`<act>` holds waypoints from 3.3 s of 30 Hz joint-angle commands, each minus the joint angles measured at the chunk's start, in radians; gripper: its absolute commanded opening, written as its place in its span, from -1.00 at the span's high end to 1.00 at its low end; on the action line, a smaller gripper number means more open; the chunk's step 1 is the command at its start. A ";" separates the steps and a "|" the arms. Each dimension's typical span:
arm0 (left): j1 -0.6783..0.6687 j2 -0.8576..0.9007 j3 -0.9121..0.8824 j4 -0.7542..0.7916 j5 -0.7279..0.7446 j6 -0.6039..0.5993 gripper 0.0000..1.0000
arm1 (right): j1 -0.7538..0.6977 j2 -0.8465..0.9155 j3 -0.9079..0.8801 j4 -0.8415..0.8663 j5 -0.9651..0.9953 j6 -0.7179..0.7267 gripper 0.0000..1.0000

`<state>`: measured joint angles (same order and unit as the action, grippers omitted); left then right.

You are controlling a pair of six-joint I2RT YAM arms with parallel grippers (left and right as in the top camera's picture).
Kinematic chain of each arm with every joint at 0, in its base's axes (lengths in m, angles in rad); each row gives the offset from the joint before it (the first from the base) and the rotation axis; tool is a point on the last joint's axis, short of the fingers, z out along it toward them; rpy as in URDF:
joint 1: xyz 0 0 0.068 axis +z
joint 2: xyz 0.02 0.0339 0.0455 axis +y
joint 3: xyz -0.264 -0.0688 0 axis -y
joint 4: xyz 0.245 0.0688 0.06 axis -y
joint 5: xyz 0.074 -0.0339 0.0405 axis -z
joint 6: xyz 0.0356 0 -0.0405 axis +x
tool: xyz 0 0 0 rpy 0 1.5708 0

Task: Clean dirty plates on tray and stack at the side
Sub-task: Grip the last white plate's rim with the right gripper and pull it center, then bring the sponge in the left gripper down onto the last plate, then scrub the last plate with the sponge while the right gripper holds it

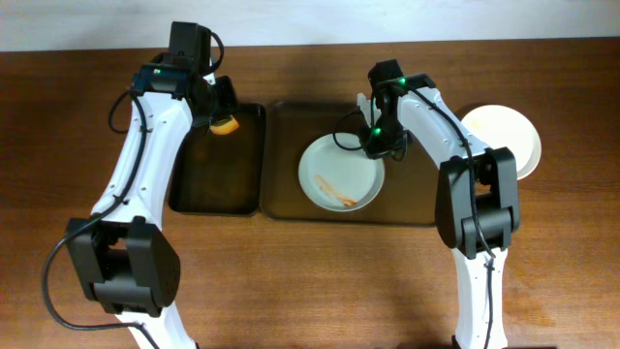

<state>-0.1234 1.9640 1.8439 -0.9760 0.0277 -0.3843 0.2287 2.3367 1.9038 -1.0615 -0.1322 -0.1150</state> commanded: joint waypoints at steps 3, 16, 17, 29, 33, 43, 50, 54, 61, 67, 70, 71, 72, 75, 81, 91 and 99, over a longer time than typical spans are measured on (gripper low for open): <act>-0.008 0.007 0.006 0.014 0.011 0.015 1.00 | -0.007 0.027 -0.023 -0.028 -0.033 0.285 0.91; -0.154 0.106 0.006 0.066 0.026 0.016 1.00 | -0.133 0.002 -0.036 -0.089 -0.251 0.404 0.49; -0.162 0.119 0.006 0.069 0.048 0.016 1.00 | -0.149 0.001 -0.036 -0.083 -0.276 0.341 0.39; -0.243 0.161 0.006 0.178 0.128 0.088 1.00 | -0.134 0.009 -0.149 0.097 -0.275 0.210 0.91; -0.262 0.225 0.006 0.198 0.194 0.092 1.00 | -0.137 0.009 -0.149 0.101 -0.276 0.228 0.91; -0.401 0.435 0.006 0.275 -0.034 -0.138 1.00 | -0.137 0.009 -0.149 0.101 -0.263 0.228 0.88; -0.479 0.443 0.006 -0.043 0.070 -0.307 1.00 | -0.137 0.009 -0.150 0.102 -0.260 0.228 0.81; -0.483 0.443 0.006 -0.044 0.080 -0.555 1.00 | -0.137 0.009 -0.150 0.101 -0.260 0.228 0.81; -0.485 0.488 0.006 0.081 -0.194 -0.914 1.00 | -0.137 0.009 -0.150 0.101 -0.260 0.228 0.80; -0.486 0.539 0.006 -0.010 -0.180 -1.220 1.00 | -0.137 0.010 -0.150 0.101 -0.257 0.228 0.78; -0.489 0.539 0.006 -0.125 0.069 -1.219 1.00 | -0.137 0.009 -0.150 0.101 -0.257 0.228 0.78; -0.491 0.539 0.006 -0.146 0.167 -1.218 1.00 | -0.137 0.010 -0.150 0.101 -0.257 0.228 0.78; -0.492 0.539 0.006 -0.147 0.272 -1.216 1.00 | -0.137 0.010 -0.150 0.102 -0.257 0.228 0.78; -0.494 0.539 0.006 -0.143 0.450 -1.217 1.00 | -0.137 0.010 -0.150 0.102 -0.257 0.228 0.78; -0.491 0.539 0.006 -0.058 0.520 -1.234 1.00 | -0.136 0.009 -0.150 0.106 -0.257 0.228 0.78; -0.452 0.539 0.006 -0.056 -0.192 -1.360 1.00 | -0.137 0.009 -0.150 0.105 -0.257 0.228 0.77; -0.453 0.539 0.006 0.024 -0.615 -1.353 1.00 | -0.137 0.009 -0.150 0.094 -0.248 0.227 0.78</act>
<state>-0.5991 2.3787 1.9213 -0.9554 -0.2855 -1.7630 0.0872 2.3215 1.7828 -0.9604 -0.4446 0.1093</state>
